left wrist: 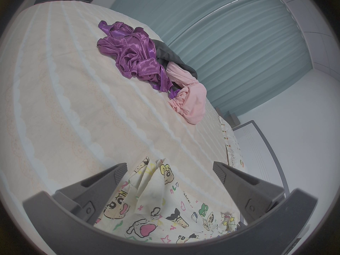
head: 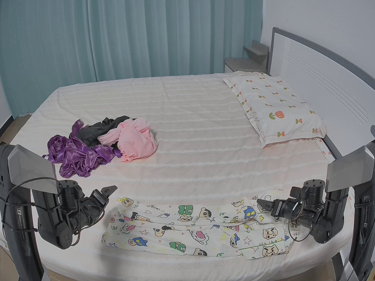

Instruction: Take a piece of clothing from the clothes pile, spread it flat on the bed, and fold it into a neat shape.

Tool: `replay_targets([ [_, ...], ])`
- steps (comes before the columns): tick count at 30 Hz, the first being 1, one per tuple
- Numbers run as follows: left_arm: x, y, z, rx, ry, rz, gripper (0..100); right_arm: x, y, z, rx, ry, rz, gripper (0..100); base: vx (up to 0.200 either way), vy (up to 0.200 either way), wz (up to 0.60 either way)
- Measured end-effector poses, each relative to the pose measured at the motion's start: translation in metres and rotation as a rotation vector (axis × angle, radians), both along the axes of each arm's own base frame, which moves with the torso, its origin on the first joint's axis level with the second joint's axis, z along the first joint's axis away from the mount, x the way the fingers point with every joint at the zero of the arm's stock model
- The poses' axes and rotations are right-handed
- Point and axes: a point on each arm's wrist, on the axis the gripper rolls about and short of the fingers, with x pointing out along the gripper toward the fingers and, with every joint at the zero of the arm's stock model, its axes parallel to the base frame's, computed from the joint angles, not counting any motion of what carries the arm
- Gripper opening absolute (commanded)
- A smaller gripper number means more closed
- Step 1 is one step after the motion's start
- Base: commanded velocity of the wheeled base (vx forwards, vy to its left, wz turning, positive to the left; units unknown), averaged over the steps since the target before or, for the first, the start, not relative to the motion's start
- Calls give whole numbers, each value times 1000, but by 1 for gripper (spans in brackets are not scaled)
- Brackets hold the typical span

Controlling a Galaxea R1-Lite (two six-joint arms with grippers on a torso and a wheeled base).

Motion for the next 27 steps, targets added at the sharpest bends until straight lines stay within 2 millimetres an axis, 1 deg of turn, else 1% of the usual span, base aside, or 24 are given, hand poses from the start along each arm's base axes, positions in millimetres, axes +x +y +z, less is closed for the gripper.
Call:
replay_targets([
  [5, 0, 0, 0, 0, 1, 0, 100, -5, -4, -1, 5, 22, 8, 100, 0, 0, 0],
  [17, 0, 0, -1, 0, 3, -1, 100, -5, -13, -3, 7, 34, -17, 100, 0, 0, 0],
  [18, 0, 0, -1, 0, 3, -1, 100, -5, -13, -3, 9, 36, -15, 0, 0, 0, 0],
  [27, 0, 0, -1, -1, 4, -1, 100, -7, -13, -6, 32, 57, 28, 0, 0, 0, 0],
])
